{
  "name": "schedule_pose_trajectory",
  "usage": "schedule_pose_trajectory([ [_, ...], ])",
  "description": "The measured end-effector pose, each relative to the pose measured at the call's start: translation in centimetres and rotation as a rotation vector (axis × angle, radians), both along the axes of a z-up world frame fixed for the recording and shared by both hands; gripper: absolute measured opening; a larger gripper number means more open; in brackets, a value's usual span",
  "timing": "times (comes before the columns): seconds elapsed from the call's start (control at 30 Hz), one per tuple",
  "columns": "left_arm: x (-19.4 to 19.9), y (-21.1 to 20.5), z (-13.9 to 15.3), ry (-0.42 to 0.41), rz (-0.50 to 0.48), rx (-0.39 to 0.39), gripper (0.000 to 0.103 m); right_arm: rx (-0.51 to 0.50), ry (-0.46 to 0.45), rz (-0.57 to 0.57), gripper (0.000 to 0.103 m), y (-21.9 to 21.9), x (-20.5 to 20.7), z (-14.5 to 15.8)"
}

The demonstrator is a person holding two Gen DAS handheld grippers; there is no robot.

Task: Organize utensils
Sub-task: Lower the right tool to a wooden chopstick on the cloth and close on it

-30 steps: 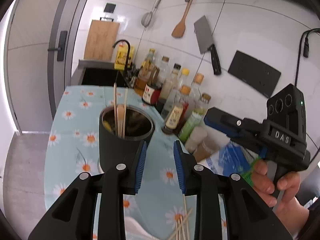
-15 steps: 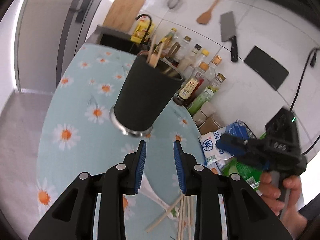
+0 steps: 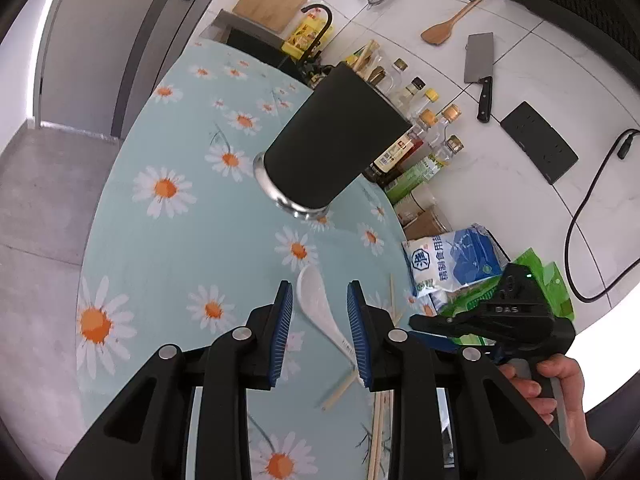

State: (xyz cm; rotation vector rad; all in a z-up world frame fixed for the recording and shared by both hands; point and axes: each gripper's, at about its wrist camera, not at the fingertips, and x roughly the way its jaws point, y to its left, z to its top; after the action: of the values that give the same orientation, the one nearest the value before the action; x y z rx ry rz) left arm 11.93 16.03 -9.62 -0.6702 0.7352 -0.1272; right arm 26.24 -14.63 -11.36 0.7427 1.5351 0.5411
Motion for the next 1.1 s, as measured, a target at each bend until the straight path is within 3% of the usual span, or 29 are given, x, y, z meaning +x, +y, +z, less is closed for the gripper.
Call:
schedule_pose_trajectory([
  [0.27, -1.2, 1.0, -1.3, 0.019, -0.018, -0.038, 0.027, -0.058, 0.088, -0.038, 0.023, 1.2, -0.7, -1.8],
  [0.77, -1.7, 2.8, -2.4, 0.032, -0.046, -0.076, 0.027, -0.222, 0.132, -0.075, 0.019, 4.7, 1.3, -2.3],
  [0.97, -1.4, 3.3, -2.7, 0.027, -0.050, -0.090, 0.027, -0.323, 0.138, -0.059, 0.008, 6.0, 1.9, -1.8],
  [1.1, -1.1, 3.5, -2.8, 0.026, -0.054, -0.098, 0.027, -0.323, 0.147, -0.061, 0.006, 6.6, 2.1, -2.1],
])
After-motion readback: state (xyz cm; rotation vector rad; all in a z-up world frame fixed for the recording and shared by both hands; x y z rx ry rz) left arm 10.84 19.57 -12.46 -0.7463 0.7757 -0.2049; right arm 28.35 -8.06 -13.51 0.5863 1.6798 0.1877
